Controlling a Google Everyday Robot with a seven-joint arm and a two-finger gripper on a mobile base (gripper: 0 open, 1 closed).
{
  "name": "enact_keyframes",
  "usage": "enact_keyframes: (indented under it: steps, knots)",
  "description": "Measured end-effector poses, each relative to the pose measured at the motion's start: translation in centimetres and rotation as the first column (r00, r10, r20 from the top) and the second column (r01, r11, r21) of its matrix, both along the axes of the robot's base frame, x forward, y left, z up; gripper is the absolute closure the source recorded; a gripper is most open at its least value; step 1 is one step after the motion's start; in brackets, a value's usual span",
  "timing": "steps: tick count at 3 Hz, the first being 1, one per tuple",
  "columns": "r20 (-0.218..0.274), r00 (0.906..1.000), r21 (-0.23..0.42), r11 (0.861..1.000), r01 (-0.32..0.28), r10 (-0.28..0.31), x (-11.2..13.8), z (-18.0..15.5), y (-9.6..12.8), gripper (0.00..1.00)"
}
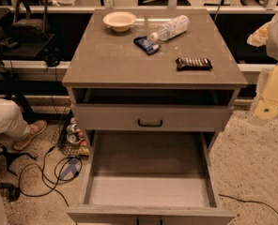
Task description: Place rxbar chocolate into middle drawer
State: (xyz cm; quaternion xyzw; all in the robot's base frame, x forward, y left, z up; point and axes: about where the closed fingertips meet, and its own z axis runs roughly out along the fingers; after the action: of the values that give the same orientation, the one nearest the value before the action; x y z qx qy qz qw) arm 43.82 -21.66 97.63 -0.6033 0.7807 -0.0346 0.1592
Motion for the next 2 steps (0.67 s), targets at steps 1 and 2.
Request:
enact_keyframes:
  steps: [1,2]
  knots:
    - [0.0,1.0,0.0,1.0,0.0,0.0,0.0,0.0,0.0,0.0]
    - [0.031,0.9989,0.055,0.998,-0.036,0.035,3.7,0.0,0.7,0.0]
